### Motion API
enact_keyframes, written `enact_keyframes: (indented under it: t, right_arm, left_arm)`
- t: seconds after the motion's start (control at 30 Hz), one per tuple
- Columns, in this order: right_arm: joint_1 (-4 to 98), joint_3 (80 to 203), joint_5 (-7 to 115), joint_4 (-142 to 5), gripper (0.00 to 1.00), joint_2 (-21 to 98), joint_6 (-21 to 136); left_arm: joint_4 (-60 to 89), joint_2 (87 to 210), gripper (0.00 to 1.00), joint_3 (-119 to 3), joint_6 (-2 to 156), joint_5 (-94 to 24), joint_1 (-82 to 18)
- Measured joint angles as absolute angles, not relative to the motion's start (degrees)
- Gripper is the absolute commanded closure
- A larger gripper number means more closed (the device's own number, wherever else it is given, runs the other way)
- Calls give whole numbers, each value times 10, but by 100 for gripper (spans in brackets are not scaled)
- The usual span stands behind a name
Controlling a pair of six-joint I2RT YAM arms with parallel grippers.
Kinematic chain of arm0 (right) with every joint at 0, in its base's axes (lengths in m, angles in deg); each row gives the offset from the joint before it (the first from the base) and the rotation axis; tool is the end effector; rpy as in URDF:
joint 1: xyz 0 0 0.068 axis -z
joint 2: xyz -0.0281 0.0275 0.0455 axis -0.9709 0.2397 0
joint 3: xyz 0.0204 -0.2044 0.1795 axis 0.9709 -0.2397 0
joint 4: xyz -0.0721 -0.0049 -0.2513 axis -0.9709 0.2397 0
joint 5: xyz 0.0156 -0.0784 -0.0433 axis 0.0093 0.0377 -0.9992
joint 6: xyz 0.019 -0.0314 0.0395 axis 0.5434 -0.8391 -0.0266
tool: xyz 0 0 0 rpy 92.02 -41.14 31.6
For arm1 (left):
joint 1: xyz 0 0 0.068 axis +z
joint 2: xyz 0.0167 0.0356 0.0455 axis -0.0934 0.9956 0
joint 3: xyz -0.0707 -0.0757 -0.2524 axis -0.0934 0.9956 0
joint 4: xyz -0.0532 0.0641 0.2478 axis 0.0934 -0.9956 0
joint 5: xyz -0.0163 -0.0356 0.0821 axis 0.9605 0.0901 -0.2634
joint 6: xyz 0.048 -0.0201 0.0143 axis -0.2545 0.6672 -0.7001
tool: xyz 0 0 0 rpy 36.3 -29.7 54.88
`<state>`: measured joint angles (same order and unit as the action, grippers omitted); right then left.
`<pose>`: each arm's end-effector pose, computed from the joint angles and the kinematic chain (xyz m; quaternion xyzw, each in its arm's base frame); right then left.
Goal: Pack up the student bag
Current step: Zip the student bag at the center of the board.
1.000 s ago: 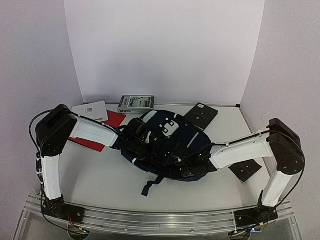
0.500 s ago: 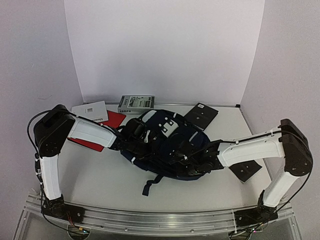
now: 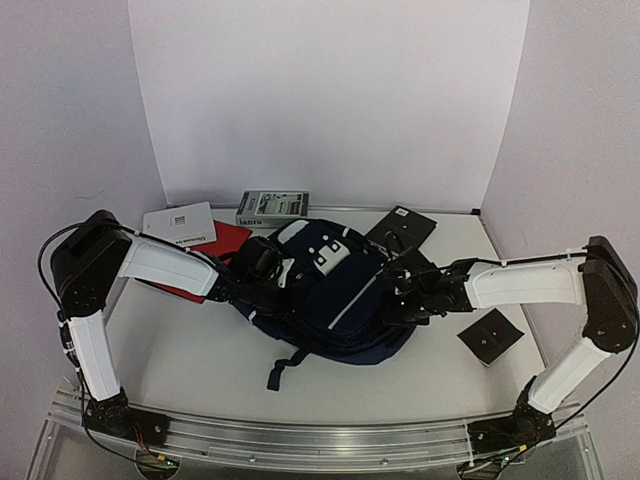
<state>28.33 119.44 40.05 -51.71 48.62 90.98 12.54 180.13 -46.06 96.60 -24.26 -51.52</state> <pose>0.2175 0.2336 0.1841 -0.0431 0.9519 0.1676 0.2529 0.2564 -0.2839 0.1486 0.1816 0.9006 -0.3477 0.1869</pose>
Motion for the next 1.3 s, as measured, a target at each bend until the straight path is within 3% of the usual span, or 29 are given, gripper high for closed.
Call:
enact_keyframes:
  t: [0.13, 0.23, 0.3, 0.53, 1.07, 1.1, 1.2, 1.3]
  right_arm:
    - [302, 1190, 448, -546, 100, 484, 859]
    - [305, 1183, 477, -569, 100, 468, 836]
    - [308, 1176, 491, -581, 100, 452, 827]
    - [316, 1163, 524, -601, 100, 436, 815]
    - [321, 1154, 533, -621, 100, 436, 819]
    - [321, 1154, 533, -621, 100, 436, 820]
    - [321, 1154, 530, -621, 100, 436, 822]
    - [321, 1154, 521, -621, 100, 436, 827]
  left_arm:
    - [73, 1775, 51, -465, 893, -274, -515]
    - [24, 1748, 28, -481, 847, -327, -521]
    - [12, 1727, 20, -492, 819, -366, -531]
    - [49, 1694, 13, -512, 773, -389, -581]
    - [75, 1844, 12, -614, 756, -342, -638]
    - [77, 1846, 15, -618, 756, -342, -638]
    - [81, 1858, 43, -636, 753, -342, -638]
    - [83, 1871, 63, -650, 755, -349, -638]
